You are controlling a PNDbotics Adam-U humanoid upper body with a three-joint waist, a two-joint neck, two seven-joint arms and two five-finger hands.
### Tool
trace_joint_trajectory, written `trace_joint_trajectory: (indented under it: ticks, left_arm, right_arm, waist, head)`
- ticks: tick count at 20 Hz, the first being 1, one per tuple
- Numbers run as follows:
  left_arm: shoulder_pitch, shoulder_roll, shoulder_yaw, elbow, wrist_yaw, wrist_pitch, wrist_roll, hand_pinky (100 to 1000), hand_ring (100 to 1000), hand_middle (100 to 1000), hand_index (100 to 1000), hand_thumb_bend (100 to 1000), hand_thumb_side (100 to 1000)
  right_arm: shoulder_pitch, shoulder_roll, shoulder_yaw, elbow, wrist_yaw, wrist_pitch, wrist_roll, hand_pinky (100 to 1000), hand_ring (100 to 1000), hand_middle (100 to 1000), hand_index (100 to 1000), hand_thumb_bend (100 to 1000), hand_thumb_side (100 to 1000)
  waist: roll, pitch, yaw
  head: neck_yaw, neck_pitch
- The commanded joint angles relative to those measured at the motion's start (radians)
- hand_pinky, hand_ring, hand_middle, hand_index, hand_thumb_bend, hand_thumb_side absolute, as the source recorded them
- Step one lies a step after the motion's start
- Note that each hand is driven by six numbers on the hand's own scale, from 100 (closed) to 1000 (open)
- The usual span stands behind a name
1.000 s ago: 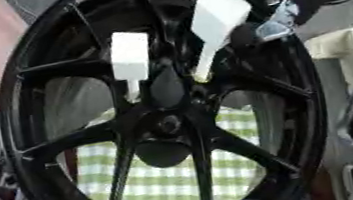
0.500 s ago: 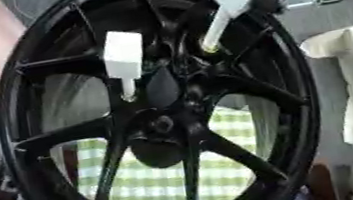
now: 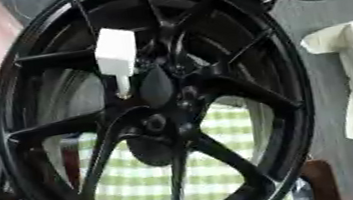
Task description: Pull the pin out of the wheel hub.
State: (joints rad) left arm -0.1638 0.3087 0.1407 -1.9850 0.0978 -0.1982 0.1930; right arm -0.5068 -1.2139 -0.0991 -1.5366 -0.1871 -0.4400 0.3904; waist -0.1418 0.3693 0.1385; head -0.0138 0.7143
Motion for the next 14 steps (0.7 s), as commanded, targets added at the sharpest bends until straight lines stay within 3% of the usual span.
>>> trace_joint_trajectory:
  ticks: [1, 8, 14]
  left_arm:
    - [0.001, 0.01, 0.012, -0.015, -0.008, 0.0, 0.009, 931, 640, 568, 762, 100, 741]
    - [0.007, 0.006, 0.017, -0.015, -0.018, 0.0, 0.019, 932, 639, 567, 762, 100, 741]
    - [0.01, 0.001, 0.021, -0.015, -0.024, -0.001, 0.026, 932, 638, 567, 762, 100, 740]
  right_arm:
    - [0.052, -0.055, -0.116, 0.071, 0.045, -0.008, -0.085, 785, 686, 328, 334, 100, 232]
    - [0.217, 0.006, -0.279, 0.228, 0.113, 0.015, -0.258, 784, 684, 332, 337, 100, 199]
    - [0.341, 0.091, -0.371, 0.295, 0.316, 0.088, -0.405, 775, 686, 361, 380, 100, 193]
  waist:
    - [0.01, -0.026, -0.012]
    - [0.022, -0.024, -0.046]
    - [0.031, -0.021, -0.064]
  head:
    - [0.018, -0.009]
    - [0.058, -0.014]
    - [0.078, -0.022]
